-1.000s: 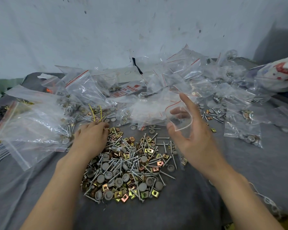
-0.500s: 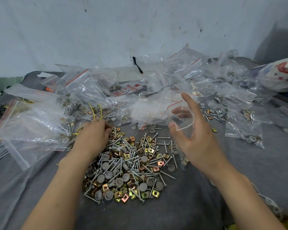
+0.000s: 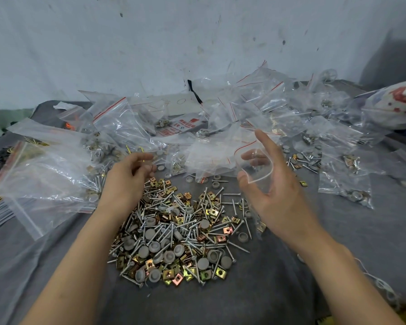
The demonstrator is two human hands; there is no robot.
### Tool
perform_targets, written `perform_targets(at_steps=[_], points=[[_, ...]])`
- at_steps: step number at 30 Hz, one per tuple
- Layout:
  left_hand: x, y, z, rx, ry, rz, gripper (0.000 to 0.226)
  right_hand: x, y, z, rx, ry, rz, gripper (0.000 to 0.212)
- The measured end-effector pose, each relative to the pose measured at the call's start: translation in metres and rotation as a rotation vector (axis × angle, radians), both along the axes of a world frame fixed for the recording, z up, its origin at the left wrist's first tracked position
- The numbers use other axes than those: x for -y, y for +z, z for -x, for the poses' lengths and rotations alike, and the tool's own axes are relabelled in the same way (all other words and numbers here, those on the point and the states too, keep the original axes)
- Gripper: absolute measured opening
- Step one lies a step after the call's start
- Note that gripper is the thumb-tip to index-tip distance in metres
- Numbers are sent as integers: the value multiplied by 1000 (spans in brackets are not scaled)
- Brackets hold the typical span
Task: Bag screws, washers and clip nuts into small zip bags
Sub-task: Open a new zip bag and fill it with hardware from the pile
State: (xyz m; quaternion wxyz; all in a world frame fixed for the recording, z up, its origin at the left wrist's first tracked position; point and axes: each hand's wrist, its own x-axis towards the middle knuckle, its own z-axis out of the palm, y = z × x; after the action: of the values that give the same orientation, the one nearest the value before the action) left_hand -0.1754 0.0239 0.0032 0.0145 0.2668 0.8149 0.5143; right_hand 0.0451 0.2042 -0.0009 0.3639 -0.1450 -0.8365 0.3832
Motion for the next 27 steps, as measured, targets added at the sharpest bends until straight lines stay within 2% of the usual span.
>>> perform_targets(at_steps=[4, 8, 22, 25, 27], points=[[-4, 9, -9, 245, -131, -279, 26, -1, -2, 1, 0, -7, 4, 77], [-5, 14, -17, 383, -207, -423, 24, -1, -4, 3, 3, -9, 4, 77], [-15, 26, -33, 623, -402, -515, 25, 0, -4, 5, 36, 5, -11, 78], [-19, 31, -39, 602, -416, -519, 23, 0, -3, 4, 31, 8, -9, 78], [-22, 37, -46, 521, -410, -498, 19, 0, -3, 4, 29, 11, -15, 77]])
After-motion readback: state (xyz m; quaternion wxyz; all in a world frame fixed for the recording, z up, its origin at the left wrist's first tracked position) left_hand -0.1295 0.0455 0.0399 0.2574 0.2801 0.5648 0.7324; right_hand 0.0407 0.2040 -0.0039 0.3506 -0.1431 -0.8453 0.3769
